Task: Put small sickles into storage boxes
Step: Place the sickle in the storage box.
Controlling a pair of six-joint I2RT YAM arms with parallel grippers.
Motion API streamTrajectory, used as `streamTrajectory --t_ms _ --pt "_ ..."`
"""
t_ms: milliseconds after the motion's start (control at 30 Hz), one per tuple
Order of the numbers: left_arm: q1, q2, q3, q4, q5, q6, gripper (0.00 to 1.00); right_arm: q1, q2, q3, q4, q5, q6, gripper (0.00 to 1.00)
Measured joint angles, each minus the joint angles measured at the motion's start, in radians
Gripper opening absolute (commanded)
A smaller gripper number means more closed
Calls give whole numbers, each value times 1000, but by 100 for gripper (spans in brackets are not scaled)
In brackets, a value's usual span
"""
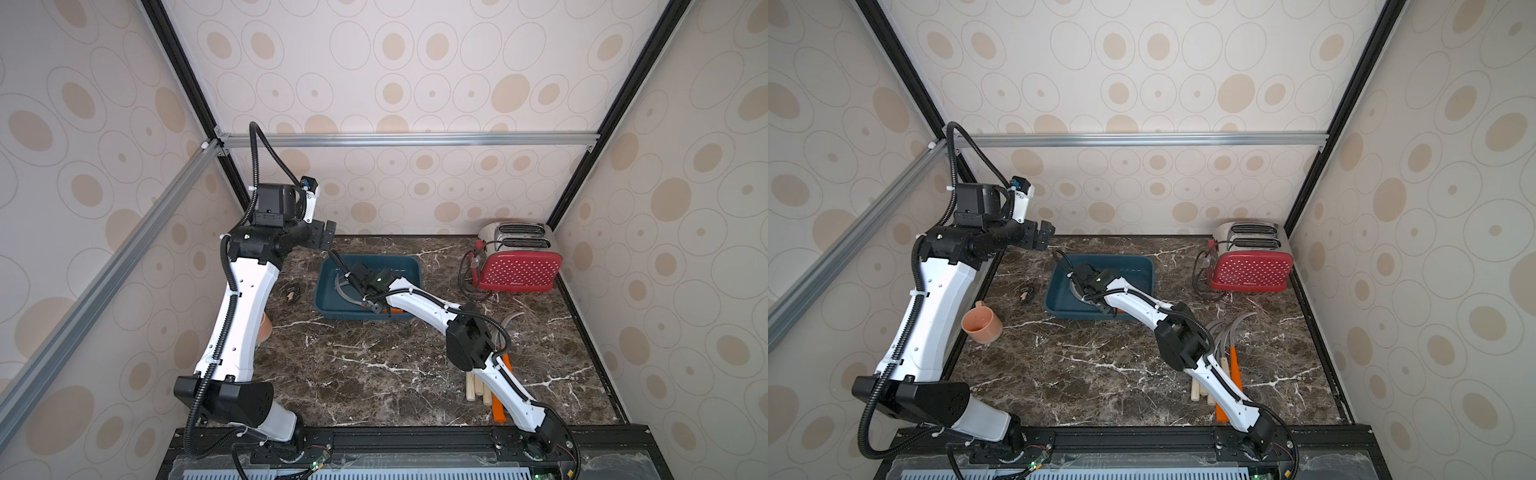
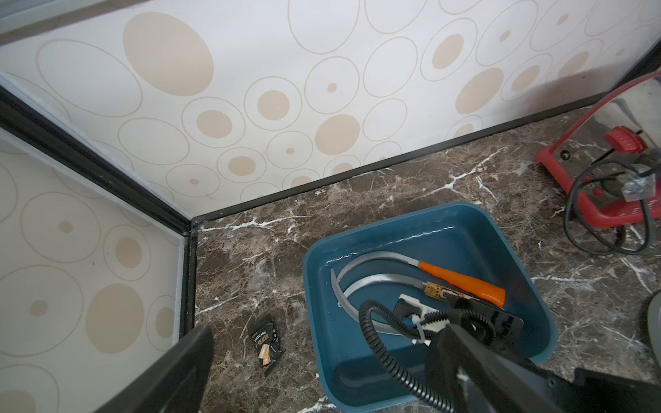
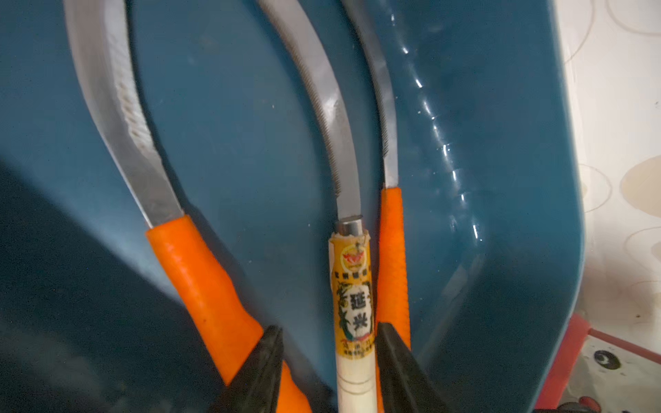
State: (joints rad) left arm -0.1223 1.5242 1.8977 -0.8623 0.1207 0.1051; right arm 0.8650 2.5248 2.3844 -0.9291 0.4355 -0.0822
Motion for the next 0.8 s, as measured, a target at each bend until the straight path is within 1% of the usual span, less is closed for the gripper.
streamTrajectory --t_ms 67,133,267,367,433,500,533,633,800 --pt "0 4 18 -18 15 4 99 -26 -54 -6 -23 -50 60 44" --pt "0 9 28 -37 31 7 99 -57 -146 -50 -30 -86 116 44" --pt "0 18 39 -79 62 19 99 -132 -446 -264 0 -135 216 43" --pt "-3 23 40 -101 73 23 99 -175 -649 -437 47 -167 285 42" --pt "-22 26 39 -109 66 31 99 -206 -760 -554 71 -191 341 40" --pt "-62 29 38 -120 33 51 99 -242 -847 -677 90 -220 403 39" --pt "-98 32 38 -125 19 63 99 -265 -883 -739 97 -232 431 38" --pt "-190 50 38 -137 18 77 99 -328 -967 -913 103 -247 497 37" --pt "-314 141 77 -192 12 95 99 -392 -1088 -1112 98 -275 590 37"
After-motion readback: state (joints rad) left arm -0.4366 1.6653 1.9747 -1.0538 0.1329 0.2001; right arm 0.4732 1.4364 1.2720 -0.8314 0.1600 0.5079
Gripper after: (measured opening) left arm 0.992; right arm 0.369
